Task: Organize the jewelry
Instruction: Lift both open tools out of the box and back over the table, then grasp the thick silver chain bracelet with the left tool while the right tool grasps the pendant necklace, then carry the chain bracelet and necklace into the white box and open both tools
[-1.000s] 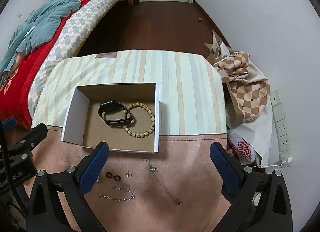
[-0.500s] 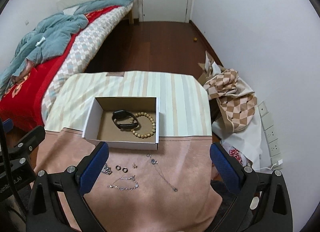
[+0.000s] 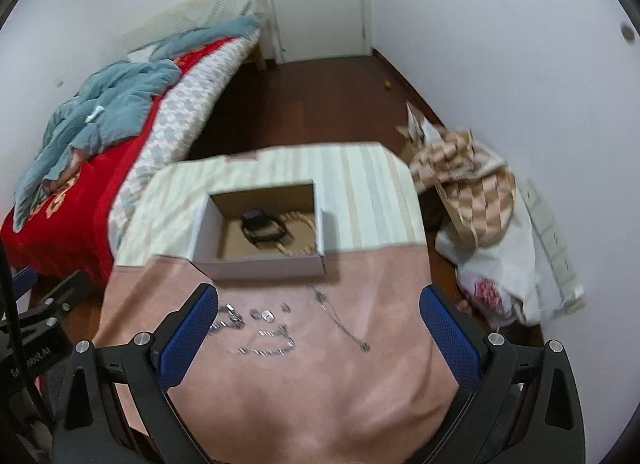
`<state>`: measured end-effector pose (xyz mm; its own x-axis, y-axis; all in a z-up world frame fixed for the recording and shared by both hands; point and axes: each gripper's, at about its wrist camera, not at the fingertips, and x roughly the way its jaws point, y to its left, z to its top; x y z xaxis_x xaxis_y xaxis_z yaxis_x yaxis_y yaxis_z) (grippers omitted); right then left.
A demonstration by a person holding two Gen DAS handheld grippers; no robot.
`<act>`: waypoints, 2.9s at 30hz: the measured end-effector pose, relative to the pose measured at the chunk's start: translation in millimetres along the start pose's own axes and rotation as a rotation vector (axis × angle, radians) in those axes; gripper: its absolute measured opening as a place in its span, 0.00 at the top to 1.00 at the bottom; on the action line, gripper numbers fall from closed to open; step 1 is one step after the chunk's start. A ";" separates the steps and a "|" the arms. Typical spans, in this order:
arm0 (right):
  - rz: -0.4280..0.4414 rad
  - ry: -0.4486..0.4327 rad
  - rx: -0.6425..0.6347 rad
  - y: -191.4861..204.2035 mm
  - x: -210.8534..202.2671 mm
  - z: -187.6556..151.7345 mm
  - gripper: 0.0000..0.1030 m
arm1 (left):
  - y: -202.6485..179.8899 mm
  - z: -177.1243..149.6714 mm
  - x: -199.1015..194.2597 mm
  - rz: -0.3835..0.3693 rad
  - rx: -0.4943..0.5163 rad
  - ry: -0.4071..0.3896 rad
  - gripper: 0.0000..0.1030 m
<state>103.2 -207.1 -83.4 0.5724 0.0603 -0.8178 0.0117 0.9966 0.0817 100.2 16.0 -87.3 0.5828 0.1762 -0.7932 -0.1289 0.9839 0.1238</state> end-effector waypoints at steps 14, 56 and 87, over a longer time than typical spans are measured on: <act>-0.091 0.237 0.168 -84.7 118.1 -81.0 0.03 | -19.1 -56.4 93.4 0.095 0.020 0.130 0.02; 0.118 0.162 0.155 -47.7 127.3 -103.0 0.90 | -46.4 -52.7 184.4 -0.169 0.044 0.309 0.92; 0.278 -0.072 0.037 -3.5 22.3 23.5 0.90 | 3.7 23.0 82.4 -0.387 -0.077 0.159 0.86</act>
<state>135.2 -210.6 -88.5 0.6142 0.3251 -0.7191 -0.1244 0.9397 0.3186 166.2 34.8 -138.5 0.4698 -0.2184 -0.8553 0.0115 0.9704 -0.2414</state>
